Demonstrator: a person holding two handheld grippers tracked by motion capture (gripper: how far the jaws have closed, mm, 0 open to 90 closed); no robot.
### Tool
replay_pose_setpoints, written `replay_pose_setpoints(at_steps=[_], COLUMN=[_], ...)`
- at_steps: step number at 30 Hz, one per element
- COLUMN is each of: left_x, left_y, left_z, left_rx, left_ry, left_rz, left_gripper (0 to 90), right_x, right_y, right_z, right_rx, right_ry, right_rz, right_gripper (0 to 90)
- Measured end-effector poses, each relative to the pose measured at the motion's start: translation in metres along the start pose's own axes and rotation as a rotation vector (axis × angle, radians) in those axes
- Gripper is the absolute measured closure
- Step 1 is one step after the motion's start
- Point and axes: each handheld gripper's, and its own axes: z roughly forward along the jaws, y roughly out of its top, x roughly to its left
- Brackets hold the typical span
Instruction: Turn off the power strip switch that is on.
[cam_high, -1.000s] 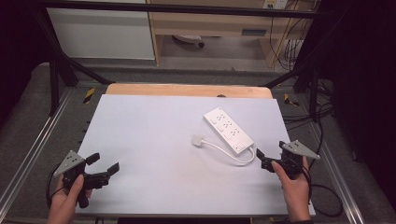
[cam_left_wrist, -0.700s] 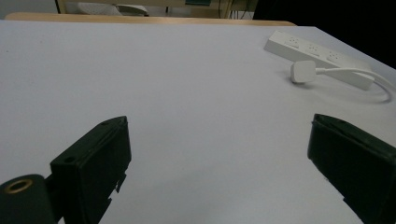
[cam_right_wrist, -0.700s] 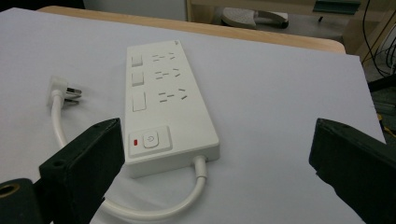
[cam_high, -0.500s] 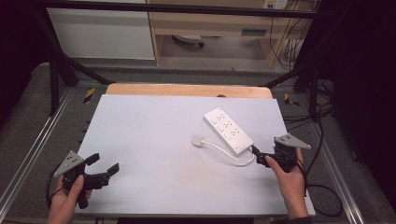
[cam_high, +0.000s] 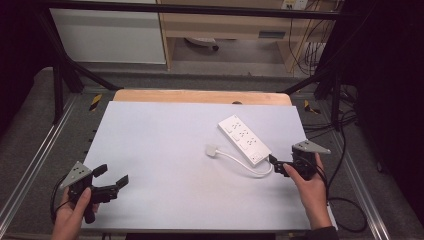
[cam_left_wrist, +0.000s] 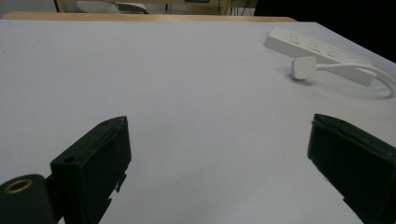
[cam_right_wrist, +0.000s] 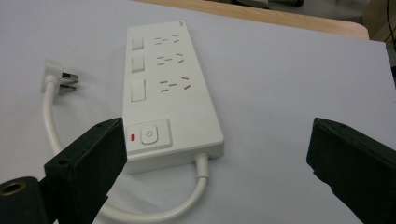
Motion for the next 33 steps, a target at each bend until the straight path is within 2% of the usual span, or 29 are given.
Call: replay_pose_setpoints(at_steps=[2,4,8,15,21,33], left_x=[0.000,0.000,-0.001,-0.003,-0.004,-0.004], left_y=[0.000,0.000,0.000,0.001,0.001,0.002], left_z=[0.000,0.000,0.001,0.003,0.004,0.006], left_rx=[0.003,0.003,0.014,0.015,0.015,0.018], left_ry=[0.000,-0.002,0.002,-0.007,-0.012,-0.011], left_rz=[0.007,0.006,0.009,0.017,0.021,0.013], left_gripper=[6.0,6.1,6.2,6.3,6.3,6.3], right_x=[-0.005,-0.009,-0.016,-0.011,-0.006,-0.001], right_y=[0.001,0.002,0.009,0.022,0.029,0.055], right_z=[0.005,0.010,0.019,0.022,0.028,0.028], right_rx=[0.024,0.047,0.066,0.081,0.103,0.086], right_ry=[0.002,0.011,0.023,0.023,0.024,0.028], right_rz=[0.001,0.022,0.052,0.026,-0.016,-0.053], right_gripper=[6.2,7.0,7.4,6.7,6.7,5.5])
